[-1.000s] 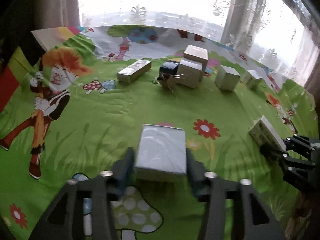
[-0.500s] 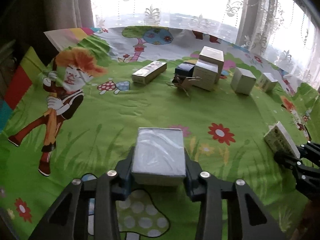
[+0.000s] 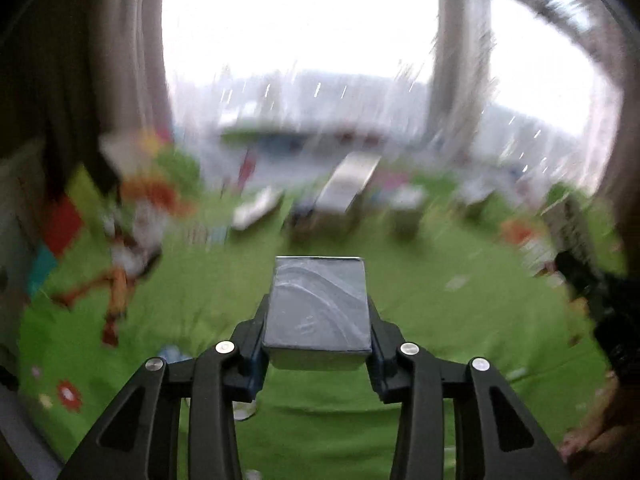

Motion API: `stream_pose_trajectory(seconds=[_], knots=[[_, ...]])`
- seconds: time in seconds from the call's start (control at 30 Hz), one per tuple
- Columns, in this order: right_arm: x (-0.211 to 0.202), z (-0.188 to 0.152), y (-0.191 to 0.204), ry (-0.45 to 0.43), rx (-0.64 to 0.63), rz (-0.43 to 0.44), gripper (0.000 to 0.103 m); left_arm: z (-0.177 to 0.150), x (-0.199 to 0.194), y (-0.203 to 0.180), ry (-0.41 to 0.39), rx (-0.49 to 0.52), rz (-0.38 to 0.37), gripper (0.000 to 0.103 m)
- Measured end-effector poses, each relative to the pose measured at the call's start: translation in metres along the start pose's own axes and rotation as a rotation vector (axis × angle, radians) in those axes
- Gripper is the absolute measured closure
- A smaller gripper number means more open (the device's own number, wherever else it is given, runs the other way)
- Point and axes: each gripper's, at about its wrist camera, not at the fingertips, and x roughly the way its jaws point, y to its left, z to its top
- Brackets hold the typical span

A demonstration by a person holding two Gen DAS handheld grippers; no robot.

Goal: Organize rigid objects
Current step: 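Lift both held boxes and carry them toward the storage box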

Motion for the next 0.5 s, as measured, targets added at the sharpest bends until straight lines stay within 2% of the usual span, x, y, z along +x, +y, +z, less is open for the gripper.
stream_pose_trajectory(seconds=[0.07,0.13,0.23,0.3,0.5], knots=[[-0.034,0.003,-0.002,-0.109,0.020,-0.039,0.075,0.010,-0.034,-0.018,-0.114,0.048,-0.012,0.062],[-0.056,0.010,-0.001,-0.170,0.012,-0.085,0.075,0.017,-0.062,-0.031,-0.210,0.077,-0.021,0.062],[-0.087,0.021,-0.005,-0.266,0.028,-0.108,0.075,0.025,-0.094,-0.040,-0.319,0.072,-0.041,0.062],[-0.105,0.030,-0.006,-0.317,0.032,-0.112,0.075,0.028,-0.109,-0.046,-0.360,0.087,-0.048,0.062],[-0.131,0.042,0.003,-0.374,0.012,-0.095,0.075,0.027,-0.126,-0.055,-0.385,0.118,-0.065,0.061]])
